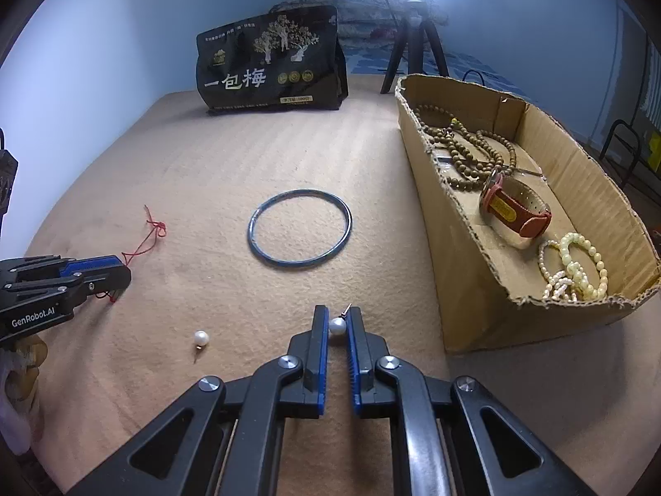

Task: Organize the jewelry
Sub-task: 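Close the right tool on the pearl earring while the left tool closes on the pendant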

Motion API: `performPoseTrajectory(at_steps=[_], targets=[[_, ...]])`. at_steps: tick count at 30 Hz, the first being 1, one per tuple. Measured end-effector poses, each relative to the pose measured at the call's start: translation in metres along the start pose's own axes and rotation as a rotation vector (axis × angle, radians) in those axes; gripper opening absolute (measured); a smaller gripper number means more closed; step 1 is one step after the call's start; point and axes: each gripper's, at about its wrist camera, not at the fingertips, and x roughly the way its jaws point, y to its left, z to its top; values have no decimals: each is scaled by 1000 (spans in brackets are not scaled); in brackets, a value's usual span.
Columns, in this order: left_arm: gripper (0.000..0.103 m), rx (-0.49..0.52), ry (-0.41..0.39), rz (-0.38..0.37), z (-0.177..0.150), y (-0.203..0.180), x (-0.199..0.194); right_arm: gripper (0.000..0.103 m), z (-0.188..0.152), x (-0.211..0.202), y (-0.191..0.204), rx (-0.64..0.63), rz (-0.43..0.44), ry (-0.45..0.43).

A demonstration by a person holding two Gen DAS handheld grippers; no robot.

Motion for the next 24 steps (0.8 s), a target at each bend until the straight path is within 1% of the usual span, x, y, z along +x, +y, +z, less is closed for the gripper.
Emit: performPoseTrajectory(at_steps=[11, 18, 24], targets=[[17, -4, -75, -10, 9, -3, -38, 6, 6, -33, 9, -26, 22, -46], [16, 14, -138, -33, 20, -15, -70, 6, 13, -65, 11, -36, 37, -84], [16, 30, -188, -58, 27, -29, -95, 6, 20, -94, 5, -36, 43, -118]])
